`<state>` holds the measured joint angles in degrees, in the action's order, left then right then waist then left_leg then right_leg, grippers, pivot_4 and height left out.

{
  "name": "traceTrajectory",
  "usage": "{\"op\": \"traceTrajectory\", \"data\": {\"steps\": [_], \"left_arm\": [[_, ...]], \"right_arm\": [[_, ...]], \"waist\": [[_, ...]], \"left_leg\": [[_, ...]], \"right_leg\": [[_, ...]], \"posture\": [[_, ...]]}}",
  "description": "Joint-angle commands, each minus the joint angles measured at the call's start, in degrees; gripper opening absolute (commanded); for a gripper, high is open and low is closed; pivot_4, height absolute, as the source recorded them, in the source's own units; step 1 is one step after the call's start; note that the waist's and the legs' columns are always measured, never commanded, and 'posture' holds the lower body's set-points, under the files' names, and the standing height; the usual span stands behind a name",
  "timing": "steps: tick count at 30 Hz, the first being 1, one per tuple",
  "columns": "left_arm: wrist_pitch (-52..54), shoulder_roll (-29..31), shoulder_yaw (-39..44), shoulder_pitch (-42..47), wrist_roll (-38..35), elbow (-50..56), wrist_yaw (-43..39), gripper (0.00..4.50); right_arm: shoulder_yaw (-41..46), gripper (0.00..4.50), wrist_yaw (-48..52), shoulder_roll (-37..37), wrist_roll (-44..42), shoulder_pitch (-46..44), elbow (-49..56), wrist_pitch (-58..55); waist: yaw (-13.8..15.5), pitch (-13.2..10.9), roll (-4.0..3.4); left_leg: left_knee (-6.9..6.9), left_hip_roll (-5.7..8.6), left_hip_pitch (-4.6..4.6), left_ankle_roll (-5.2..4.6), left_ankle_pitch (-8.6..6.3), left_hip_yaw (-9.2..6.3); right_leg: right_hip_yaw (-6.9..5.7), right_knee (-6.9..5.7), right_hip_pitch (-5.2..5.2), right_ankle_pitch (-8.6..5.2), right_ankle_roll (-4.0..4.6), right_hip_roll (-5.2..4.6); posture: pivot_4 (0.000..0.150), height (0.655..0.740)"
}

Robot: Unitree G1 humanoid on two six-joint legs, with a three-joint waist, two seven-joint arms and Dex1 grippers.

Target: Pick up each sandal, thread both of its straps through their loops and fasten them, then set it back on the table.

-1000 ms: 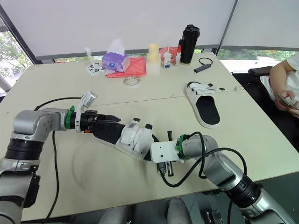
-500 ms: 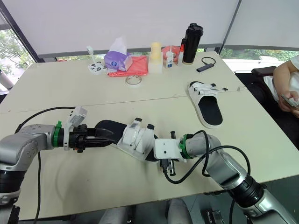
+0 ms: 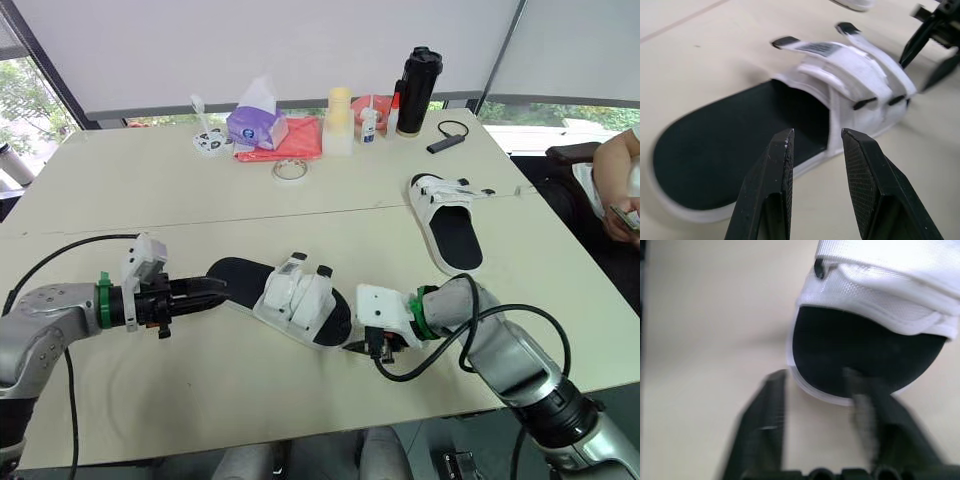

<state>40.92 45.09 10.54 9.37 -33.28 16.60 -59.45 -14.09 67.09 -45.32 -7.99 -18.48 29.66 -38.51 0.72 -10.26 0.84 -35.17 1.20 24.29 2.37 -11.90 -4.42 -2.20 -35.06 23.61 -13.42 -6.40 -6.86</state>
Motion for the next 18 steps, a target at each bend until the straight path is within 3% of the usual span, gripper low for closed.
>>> {"op": "traceTrajectory", "data": {"steps": [1,3,7,11,18], "left_arm": [[-1.1,0.7,2.4,-0.1,-1.5,1.3,0.3,1.51],[-1.3,0.7,2.7,-0.1,-1.7,1.2,0.4,1.51],[-2.3,0.4,2.6,0.6,-1.2,0.1,1.5,1.51],[-2.5,-0.4,0.9,1.1,-1.7,1.1,2.0,1.51],[-1.6,-2.0,-0.3,1.9,-2.6,1.8,3.9,1.51]], "right_arm": [[8.0,3.87,-0.7,0.2,-8.6,-1.5,4.1,-7.6],[10.8,4.42,-1.8,0.6,-12.7,-2.3,4.6,-12.1],[19.0,4.42,-5.4,5.0,-26.1,-5.3,3.7,-29.9],[19.9,4.42,-9.4,6.0,-28.6,-4.5,4.0,-31.4],[2.1,4.42,-21.1,0.4,-0.9,-0.2,3.6,2.6]], "waist": [[0.0,0.0,0.01],[0.0,-0.1,0.02],[-0.1,-0.1,-0.01],[0.1,-0.1,-0.02],[-0.1,-0.1,-0.02]], "left_leg": [[0.00,0.00,0.00,0.00,0.00,0.01],[0.00,-0.01,0.01,0.00,0.00,0.00],[0.01,-0.02,0.02,0.00,0.00,0.01],[0.01,-0.01,0.08,-0.01,0.00,0.01],[-0.02,0.00,0.12,-0.01,0.00,0.09]], "right_leg": [[0.00,0.00,0.00,0.00,0.00,0.00],[0.00,0.00,0.01,0.01,0.02,0.00],[0.00,-0.01,0.04,0.02,0.03,0.02],[0.00,-0.01,0.06,0.03,0.05,0.03],[0.00,0.00,0.13,0.02,0.03,0.02]], "posture": [[0.150,0.7400],[0.150,0.7400],[0.150,0.7400],[0.150,0.7400],[0.150,0.7400]]}}
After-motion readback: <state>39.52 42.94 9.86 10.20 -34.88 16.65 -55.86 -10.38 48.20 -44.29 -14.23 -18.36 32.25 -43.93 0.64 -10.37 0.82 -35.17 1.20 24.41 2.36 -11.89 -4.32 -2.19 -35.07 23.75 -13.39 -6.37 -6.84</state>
